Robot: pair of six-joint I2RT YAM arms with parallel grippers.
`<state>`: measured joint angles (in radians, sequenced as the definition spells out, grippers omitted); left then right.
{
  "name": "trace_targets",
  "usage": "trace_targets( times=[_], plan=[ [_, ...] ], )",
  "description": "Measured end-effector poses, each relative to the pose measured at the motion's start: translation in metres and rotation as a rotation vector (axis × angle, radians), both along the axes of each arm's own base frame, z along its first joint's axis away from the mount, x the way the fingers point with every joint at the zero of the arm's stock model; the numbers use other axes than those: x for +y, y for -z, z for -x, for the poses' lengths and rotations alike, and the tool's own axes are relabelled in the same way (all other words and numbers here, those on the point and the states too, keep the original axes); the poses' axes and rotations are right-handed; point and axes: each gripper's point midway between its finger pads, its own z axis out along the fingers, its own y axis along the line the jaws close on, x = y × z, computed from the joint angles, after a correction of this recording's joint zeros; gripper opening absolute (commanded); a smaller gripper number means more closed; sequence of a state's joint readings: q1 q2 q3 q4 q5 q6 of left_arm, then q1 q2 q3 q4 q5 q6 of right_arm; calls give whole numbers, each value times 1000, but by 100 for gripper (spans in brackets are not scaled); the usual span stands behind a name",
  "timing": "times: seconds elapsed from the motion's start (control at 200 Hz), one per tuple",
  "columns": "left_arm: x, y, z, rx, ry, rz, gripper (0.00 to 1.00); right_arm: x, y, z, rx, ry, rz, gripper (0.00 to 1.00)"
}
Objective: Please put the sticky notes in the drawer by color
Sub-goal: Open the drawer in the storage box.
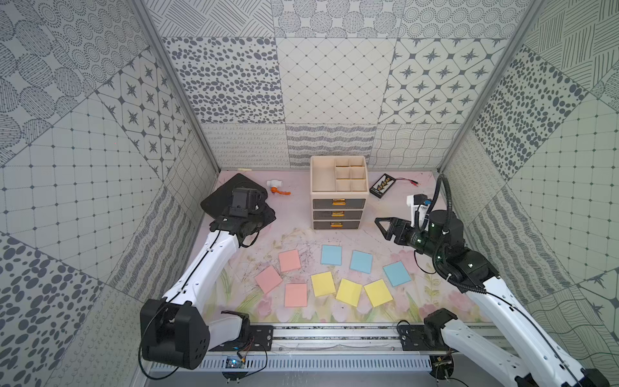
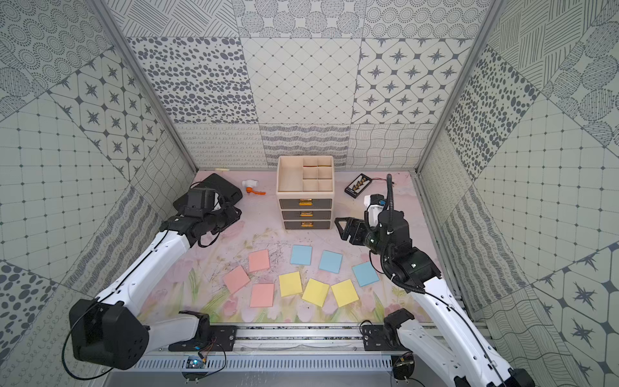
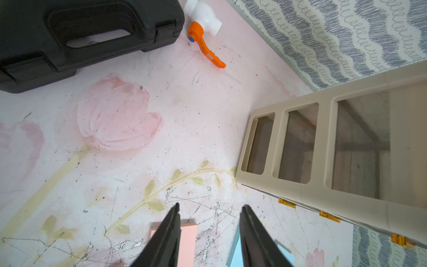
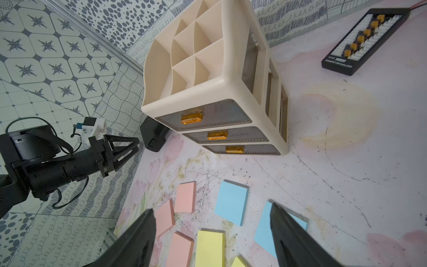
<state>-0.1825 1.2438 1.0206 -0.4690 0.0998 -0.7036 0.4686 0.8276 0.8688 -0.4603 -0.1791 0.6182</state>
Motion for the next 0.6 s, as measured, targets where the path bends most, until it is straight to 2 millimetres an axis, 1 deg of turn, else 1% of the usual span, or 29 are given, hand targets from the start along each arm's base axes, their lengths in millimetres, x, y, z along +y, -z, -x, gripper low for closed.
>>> trace_targets(
  times=[0.065,0.145,0.185,0.22,0.255,0.285,0.35,0.405,0.515,0.6],
  plan=[
    [-1,-3,0,-1,4,1,46,7,5,1,-25,12,-29,83],
    [-2,-5,0,-2,7,3,47,13,27,6,-12,32,-51,86],
    [-2,-7,0,-2,8,4,47,16,39,7,-2,44,-50,86],
    [-2,-8,1,-1,10,6,47,20,48,9,4,53,-46,84],
    [-4,-10,1,0,16,9,48,23,54,10,3,61,-39,79],
    [-4,-12,0,-2,20,11,47,27,58,11,-4,68,-32,77],
    [-7,-18,-2,-8,28,16,47,37,57,11,-35,79,-43,75],
    [-9,-25,-3,-13,37,23,47,46,51,10,-72,87,-56,76],
    [-13,-44,-5,-35,60,30,47,67,42,3,-132,107,-68,75],
    [-15,-56,-4,-48,77,36,49,78,39,-5,-162,131,-87,79]
  ],
)
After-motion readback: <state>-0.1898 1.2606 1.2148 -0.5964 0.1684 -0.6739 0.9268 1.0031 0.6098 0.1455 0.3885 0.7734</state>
